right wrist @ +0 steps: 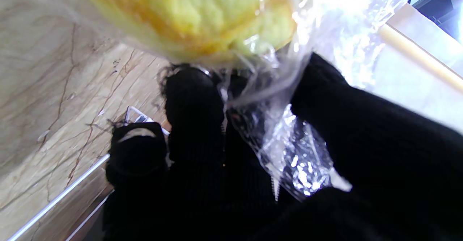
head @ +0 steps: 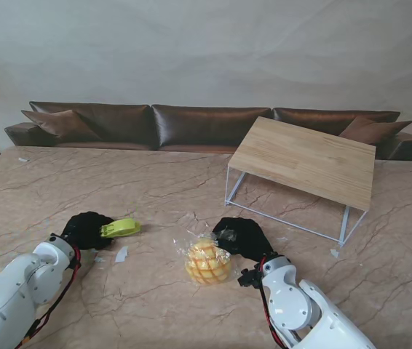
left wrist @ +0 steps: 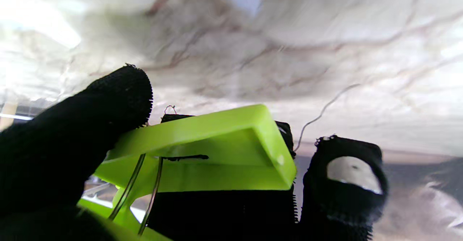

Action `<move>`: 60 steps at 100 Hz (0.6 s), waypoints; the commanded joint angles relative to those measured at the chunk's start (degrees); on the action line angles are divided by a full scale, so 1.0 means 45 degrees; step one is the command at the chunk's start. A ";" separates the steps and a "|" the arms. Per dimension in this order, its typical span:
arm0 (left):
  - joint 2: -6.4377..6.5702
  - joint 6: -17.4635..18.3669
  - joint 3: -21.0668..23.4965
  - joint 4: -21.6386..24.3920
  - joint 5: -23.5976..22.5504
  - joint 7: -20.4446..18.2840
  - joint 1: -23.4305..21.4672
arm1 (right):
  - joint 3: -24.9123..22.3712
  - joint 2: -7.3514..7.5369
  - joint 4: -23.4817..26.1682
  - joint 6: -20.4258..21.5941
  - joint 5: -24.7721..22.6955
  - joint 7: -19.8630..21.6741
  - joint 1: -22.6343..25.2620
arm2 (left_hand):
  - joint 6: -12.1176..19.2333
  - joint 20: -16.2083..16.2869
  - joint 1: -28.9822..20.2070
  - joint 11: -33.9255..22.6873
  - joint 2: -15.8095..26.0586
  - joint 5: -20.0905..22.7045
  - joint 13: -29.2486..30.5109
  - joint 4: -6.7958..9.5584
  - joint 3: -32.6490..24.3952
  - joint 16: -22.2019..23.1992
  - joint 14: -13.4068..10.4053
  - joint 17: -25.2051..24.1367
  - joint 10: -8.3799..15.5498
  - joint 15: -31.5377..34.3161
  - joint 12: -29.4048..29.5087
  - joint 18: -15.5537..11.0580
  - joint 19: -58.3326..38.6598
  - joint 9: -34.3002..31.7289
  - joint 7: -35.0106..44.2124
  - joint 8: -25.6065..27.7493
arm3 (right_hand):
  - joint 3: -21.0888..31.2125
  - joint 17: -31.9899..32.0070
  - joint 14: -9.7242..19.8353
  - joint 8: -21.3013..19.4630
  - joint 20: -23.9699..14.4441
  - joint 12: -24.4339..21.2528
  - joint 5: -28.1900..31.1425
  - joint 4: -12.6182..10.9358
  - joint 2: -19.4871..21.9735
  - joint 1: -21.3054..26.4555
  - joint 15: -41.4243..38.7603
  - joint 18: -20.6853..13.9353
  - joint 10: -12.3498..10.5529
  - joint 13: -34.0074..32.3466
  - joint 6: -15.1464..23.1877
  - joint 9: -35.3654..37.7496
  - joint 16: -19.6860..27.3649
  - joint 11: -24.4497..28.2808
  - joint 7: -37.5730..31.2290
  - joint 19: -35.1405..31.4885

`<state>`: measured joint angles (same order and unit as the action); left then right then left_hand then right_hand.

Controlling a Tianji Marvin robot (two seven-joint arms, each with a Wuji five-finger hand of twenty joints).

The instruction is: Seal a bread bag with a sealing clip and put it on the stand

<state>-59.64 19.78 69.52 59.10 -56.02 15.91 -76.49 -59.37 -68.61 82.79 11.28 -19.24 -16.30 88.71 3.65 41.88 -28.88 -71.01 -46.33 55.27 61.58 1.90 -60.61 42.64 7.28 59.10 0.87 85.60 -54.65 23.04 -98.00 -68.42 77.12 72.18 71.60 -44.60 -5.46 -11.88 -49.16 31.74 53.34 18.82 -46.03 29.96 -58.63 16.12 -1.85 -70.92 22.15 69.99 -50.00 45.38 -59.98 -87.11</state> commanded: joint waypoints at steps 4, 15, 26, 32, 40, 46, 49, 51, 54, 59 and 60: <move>-0.0039 -0.0002 0.0077 0.0824 -0.0279 0.0098 -0.0132 | 0.0069 -0.0116 -0.0030 0.0007 0.0006 -0.0108 0.0065 | 0.2776 0.0324 -0.2698 -0.2672 0.1036 0.1975 0.2508 -0.0330 -0.1633 0.1157 -0.1225 0.0365 0.0772 0.3366 -0.0596 0.0518 -0.1435 -0.1959 0.3811 0.0309 | 0.0141 -0.0124 0.0119 0.0000 0.0145 -0.0101 0.0332 -0.0203 0.0191 0.0110 -0.0243 -0.0049 0.0081 -0.0409 0.0210 0.0643 -0.0065 0.0287 -0.0137 -0.0495; -0.0063 -0.0057 0.0229 0.1706 -0.0631 0.0154 -0.0309 | 0.0081 -0.0132 -0.0086 0.0096 0.0023 -0.0161 0.0044 | 0.2803 0.0335 -0.2691 -0.2678 0.1034 0.1943 0.2508 -0.0296 -0.1629 0.1152 -0.1225 0.0365 0.0772 0.3368 -0.0584 0.0518 -0.1431 -0.1958 0.3809 0.0317 | 0.0149 -0.0132 0.0111 -0.0003 0.0146 -0.0091 0.0367 -0.0209 0.0177 0.0135 -0.0257 -0.0040 0.0086 -0.0423 0.0128 0.0656 -0.0067 0.0300 -0.0160 -0.0504; -0.0052 -0.0030 0.0273 0.2557 -0.1065 0.0143 -0.0382 | 0.0081 -0.0126 -0.0113 0.0172 0.0017 -0.0149 0.0037 | 0.2843 0.0345 -0.2672 -0.2682 0.1016 0.1948 0.2508 -0.0272 -0.1632 0.1148 -0.1225 0.0366 0.0772 0.3369 -0.0574 0.0518 -0.1427 -0.1957 0.3825 0.0343 | 0.0148 -0.0136 0.0110 0.0019 0.0149 -0.0079 0.0359 -0.0209 0.0171 0.0139 -0.0266 -0.0037 0.0108 -0.0432 0.0131 0.0665 -0.0067 0.0311 -0.0140 -0.0506; -0.0032 -0.0013 0.0285 0.3010 -0.1276 0.0042 -0.0404 | 0.0067 -0.0126 -0.0118 0.0197 0.0016 -0.0155 0.0048 | 0.2873 0.0352 -0.2674 -0.2685 0.1036 0.1951 0.2508 -0.0257 -0.1639 0.1146 -0.1225 0.0366 0.0772 0.3371 -0.0566 0.0518 -0.1424 -0.1956 0.3827 0.0363 | 0.0150 -0.0146 0.0111 0.0023 0.0152 -0.0077 0.0368 -0.0210 0.0170 0.0143 -0.0272 -0.0039 0.0107 -0.0437 0.0085 0.0674 -0.0069 0.0312 -0.0145 -0.0506; 0.0001 0.0102 0.0198 0.3436 -0.1633 0.0058 -0.0343 | 0.0036 -0.0137 -0.0115 0.0227 0.0059 -0.0182 0.0080 | 0.2885 0.0360 -0.2653 -0.2689 0.1021 0.1948 0.2507 -0.0248 -0.1627 0.1143 -0.1225 0.0367 0.0772 0.3372 -0.0559 0.0518 -0.1421 -0.1955 0.3820 0.0381 | 0.0155 -0.0147 0.0103 0.0030 0.0156 -0.0068 0.0378 -0.0213 0.0160 0.0158 -0.0284 -0.0037 0.0140 -0.0441 0.0065 0.0675 -0.0074 0.0317 -0.0143 -0.0505; 0.0037 0.0227 0.0083 0.3700 -0.1910 0.0065 -0.0274 | 0.0003 -0.0130 -0.0061 0.0221 0.0066 -0.0178 0.0131 | 0.2923 0.0352 -0.2643 -0.2691 0.1035 0.1934 0.2507 -0.0242 -0.1635 0.1141 -0.1225 0.0361 0.0772 0.3372 -0.0554 0.0517 -0.1387 -0.1955 0.3816 0.0399 | 0.0159 -0.0147 0.0094 0.0036 0.0157 -0.0055 0.0382 -0.0214 0.0158 0.0159 -0.0297 -0.0037 0.0143 -0.0448 0.0040 0.0685 -0.0079 0.0330 -0.0141 -0.0506; 0.0052 0.0291 0.0007 0.3828 -0.2030 0.0078 -0.0232 | -0.0014 -0.0122 -0.0028 0.0223 0.0071 -0.0159 0.0159 | 0.2935 0.0351 -0.2637 -0.2691 0.1027 0.1934 0.2507 -0.0242 -0.1635 0.1140 -0.1225 0.0362 0.0772 0.3373 -0.0552 0.0518 -0.1381 -0.1955 0.3815 0.0405 | 0.0163 -0.0147 0.0089 0.0039 0.0158 -0.0043 0.0376 -0.0215 0.0155 0.0162 -0.0304 -0.0036 0.0159 -0.0449 0.0007 0.0705 -0.0082 0.0348 -0.0139 -0.0506; 0.0064 0.0331 -0.0033 0.3923 -0.2105 0.0061 -0.0216 | -0.0023 -0.0119 -0.0012 0.0229 0.0077 -0.0149 0.0176 | 0.2938 0.0351 -0.2637 -0.2692 0.1031 0.1934 0.2507 -0.0242 -0.1636 0.1140 -0.1225 0.0363 0.0772 0.3373 -0.0552 0.0518 -0.1379 -0.1955 0.3814 0.0409 | 0.0164 -0.0147 0.0088 0.0042 0.0159 -0.0039 0.0382 -0.0214 0.0152 0.0162 -0.0317 -0.0036 0.0156 -0.0462 -0.0011 0.0698 -0.0087 0.0348 -0.0140 -0.0506; 0.0086 0.0418 -0.0088 0.4058 -0.2233 0.0022 -0.0199 | -0.0039 -0.0116 0.0015 0.0242 0.0092 -0.0137 0.0202 | 0.2944 0.0348 -0.2627 -0.2688 0.1053 0.1930 0.2507 -0.0246 -0.1626 0.1140 -0.1225 0.0360 0.0782 0.3373 -0.0550 0.0521 -0.1369 -0.1951 0.3812 0.0415 | 0.0164 -0.0147 0.0082 0.0046 0.0160 -0.0029 0.0387 -0.0212 0.0140 0.0161 -0.0328 -0.0036 0.0171 -0.0464 -0.0025 0.0702 -0.0093 0.0358 -0.0139 -0.0506; 0.0108 0.0537 -0.0222 0.4201 -0.2406 0.0073 -0.0147 | -0.0068 -0.0110 0.0067 0.0251 0.0114 -0.0117 0.0245 | 0.2973 0.0346 -0.2605 -0.2676 0.1031 0.1933 0.2507 -0.0247 -0.1640 0.1139 -0.1225 0.0360 0.0830 0.3373 -0.0550 0.0528 -0.1356 -0.1944 0.3811 0.0429 | 0.0178 -0.0147 0.0069 0.0050 0.0161 0.0004 0.0378 -0.0215 0.0129 0.0178 -0.0355 -0.0036 0.0201 -0.0468 -0.0085 0.0700 -0.0105 0.0389 -0.0139 -0.0507; 0.0112 0.0556 -0.0248 0.4227 -0.2434 0.0086 -0.0137 | -0.0073 -0.0109 0.0076 0.0252 0.0117 -0.0114 0.0253 | 0.2982 0.0346 -0.2594 -0.2673 0.1023 0.1936 0.2507 -0.0249 -0.1640 0.1138 -0.1225 0.0360 0.0843 0.3373 -0.0551 0.0529 -0.1354 -0.1943 0.3811 0.0432 | 0.0179 -0.0147 0.0069 0.0049 0.0162 0.0011 0.0380 -0.0214 0.0126 0.0177 -0.0358 -0.0036 0.0205 -0.0467 -0.0100 0.0698 -0.0107 0.0394 -0.0142 -0.0507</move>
<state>-58.88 21.40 69.01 76.39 -66.50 16.13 -77.49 -59.70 -68.92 82.43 12.13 -18.94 -16.97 89.09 3.65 42.11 -28.89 -71.01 -46.35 55.34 61.58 1.79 -60.61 42.64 7.28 59.12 0.86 85.59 -54.30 23.04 -98.01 -68.42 77.13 72.15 71.60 -44.81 -5.45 -11.88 -48.57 31.74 53.35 18.70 -46.03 30.07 -59.32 16.12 -1.56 -71.28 21.71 70.58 -50.00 45.38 -59.98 -87.13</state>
